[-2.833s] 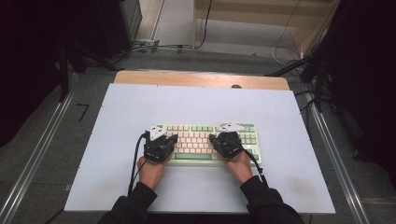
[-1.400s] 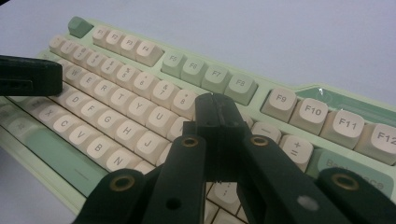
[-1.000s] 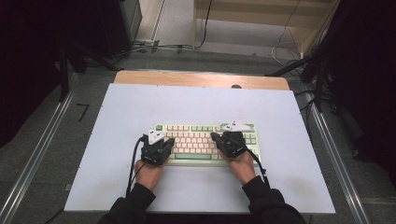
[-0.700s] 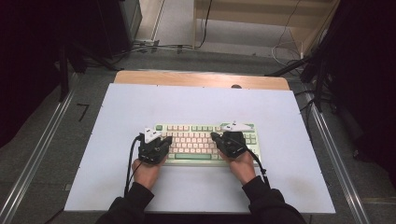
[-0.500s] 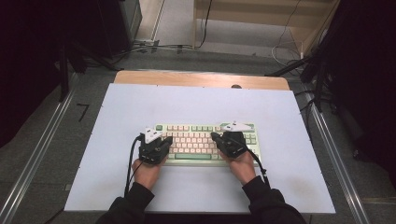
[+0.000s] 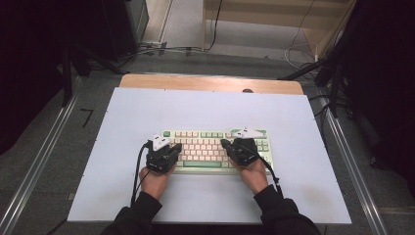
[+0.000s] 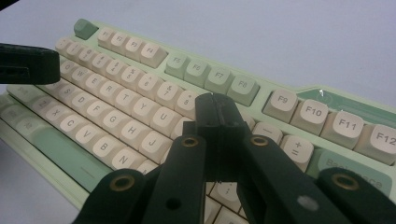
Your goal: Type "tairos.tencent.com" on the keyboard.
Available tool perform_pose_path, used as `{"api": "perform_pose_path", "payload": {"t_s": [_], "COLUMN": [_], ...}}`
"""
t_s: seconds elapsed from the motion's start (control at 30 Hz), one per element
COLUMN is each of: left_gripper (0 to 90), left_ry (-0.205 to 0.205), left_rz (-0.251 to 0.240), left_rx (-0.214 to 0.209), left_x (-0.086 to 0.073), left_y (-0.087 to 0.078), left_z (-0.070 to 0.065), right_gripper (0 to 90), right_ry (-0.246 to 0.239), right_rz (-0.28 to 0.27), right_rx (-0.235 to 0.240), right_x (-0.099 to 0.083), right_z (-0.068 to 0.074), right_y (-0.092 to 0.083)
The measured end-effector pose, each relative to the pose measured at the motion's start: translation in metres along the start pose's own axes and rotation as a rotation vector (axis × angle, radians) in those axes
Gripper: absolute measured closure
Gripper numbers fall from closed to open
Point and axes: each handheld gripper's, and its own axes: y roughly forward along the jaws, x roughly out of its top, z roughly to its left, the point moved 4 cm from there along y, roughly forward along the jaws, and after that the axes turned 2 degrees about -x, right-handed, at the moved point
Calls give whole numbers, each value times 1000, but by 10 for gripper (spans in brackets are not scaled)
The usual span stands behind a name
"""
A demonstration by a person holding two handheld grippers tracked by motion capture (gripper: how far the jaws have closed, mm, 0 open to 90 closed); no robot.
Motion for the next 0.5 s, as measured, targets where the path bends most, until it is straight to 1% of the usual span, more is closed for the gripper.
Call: {"api": "perform_pose_path", "payload": {"t_s": [0.5], "left_gripper": [900], "left_ry": [-3], "left_rz": [3], "left_rx": [3], "left_x": [-1], "left_y": [0], "left_z": [1], "right_gripper": [876], "right_ry": [-7], "right_rz": [-2], "right_rx": [5], "right_x": [-1], "right_z": [1], "right_y": [-5]}}
